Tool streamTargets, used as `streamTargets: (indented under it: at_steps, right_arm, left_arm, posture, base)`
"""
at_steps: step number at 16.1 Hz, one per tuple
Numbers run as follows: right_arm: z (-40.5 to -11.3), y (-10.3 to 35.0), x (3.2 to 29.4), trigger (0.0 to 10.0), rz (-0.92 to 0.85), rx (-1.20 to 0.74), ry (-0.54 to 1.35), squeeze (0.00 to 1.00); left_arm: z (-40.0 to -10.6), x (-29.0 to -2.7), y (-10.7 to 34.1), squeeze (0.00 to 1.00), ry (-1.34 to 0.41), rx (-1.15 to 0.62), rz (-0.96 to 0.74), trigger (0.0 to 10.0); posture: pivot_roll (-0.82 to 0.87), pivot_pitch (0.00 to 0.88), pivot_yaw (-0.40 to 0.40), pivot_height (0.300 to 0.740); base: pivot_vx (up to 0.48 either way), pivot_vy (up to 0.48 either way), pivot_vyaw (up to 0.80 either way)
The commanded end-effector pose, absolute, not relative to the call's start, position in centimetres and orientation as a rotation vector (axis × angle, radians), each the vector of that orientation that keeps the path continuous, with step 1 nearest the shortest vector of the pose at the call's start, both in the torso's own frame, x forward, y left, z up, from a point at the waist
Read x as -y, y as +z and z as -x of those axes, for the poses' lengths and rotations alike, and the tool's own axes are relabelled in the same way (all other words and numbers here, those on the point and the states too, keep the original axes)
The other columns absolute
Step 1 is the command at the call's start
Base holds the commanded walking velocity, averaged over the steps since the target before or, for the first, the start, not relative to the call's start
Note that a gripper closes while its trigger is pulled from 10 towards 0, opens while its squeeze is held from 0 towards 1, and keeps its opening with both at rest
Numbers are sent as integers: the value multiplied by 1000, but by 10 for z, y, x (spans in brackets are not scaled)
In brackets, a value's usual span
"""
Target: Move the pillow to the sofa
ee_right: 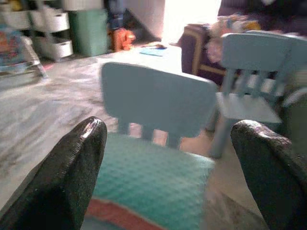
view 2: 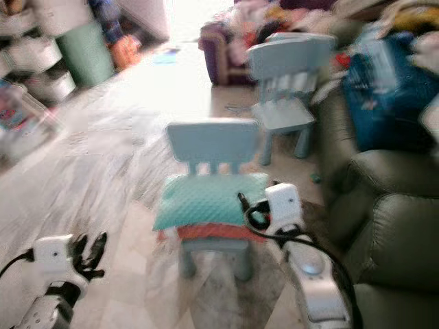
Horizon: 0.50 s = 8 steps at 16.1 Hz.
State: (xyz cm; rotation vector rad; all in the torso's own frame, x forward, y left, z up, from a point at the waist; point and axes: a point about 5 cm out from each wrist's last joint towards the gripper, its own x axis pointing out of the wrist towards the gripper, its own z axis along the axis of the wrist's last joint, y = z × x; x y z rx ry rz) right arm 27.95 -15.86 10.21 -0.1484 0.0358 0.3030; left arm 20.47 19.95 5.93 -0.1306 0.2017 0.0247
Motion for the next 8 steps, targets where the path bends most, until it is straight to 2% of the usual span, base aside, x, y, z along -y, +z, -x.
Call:
streamTargets:
  at_steps: [1,8]
  right_arm:
    - [-280,106,162,10000,163,-29,292,0]
    - [-280,108,161,10000,163,-26,293,0]
  left_arm:
    - [-204,-197,58,0,18,-210,130,10000]
    - [-204,-193,55,0,10,-218,136,10000]
  posture:
    - [-185,33,61,740]
    - [-186,33,63,740]
  base:
    - [296,270,0]
    - [307,267,0]
